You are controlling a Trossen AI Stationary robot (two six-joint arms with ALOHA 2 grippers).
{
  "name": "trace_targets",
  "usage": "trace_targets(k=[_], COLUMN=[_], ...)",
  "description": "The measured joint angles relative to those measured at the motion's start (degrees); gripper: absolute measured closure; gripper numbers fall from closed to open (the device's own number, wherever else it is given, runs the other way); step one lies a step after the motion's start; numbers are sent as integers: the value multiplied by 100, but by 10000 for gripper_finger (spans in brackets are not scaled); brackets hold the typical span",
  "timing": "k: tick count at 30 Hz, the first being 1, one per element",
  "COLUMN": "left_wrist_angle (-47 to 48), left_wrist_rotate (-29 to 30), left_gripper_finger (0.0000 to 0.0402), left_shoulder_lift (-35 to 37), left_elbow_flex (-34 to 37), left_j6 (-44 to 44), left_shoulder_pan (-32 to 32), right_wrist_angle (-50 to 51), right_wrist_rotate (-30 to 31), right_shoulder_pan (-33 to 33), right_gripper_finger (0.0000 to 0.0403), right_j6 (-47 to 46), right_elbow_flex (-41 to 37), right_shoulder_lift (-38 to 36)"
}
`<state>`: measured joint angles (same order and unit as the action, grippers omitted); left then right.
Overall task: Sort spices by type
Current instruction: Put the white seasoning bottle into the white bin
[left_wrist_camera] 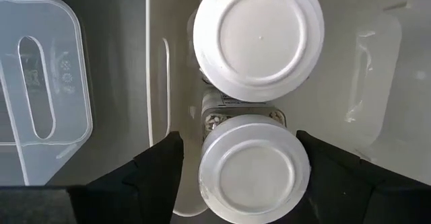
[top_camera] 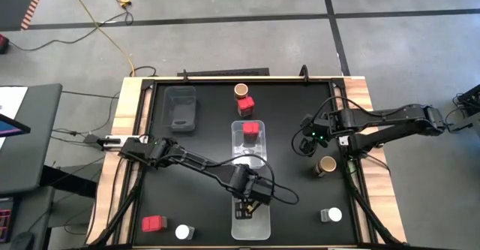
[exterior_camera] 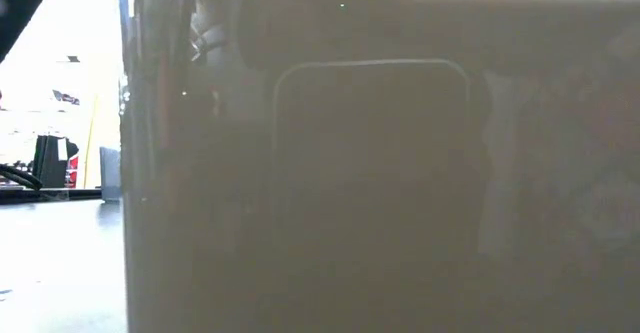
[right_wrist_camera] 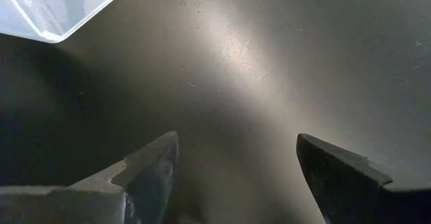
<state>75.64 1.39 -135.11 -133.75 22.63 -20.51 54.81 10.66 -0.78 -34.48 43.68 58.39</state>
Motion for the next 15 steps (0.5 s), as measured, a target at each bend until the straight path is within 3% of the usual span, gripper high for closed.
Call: trace_targets(k=[15], left_wrist_angle=[56], left_wrist_rotate=[32], left_gripper_finger=[134], left_shoulder_lift=[0], left_elbow_flex=[0], left_j6=[57], left_shoulder_pan=[9], right_wrist_angle=[0], right_wrist_rotate=[0], right_shoulder_pan=[2], right_gripper_finger=[74], right_j6=[25], right_elbow_flex=[0], right_shoulder_lift=[0])
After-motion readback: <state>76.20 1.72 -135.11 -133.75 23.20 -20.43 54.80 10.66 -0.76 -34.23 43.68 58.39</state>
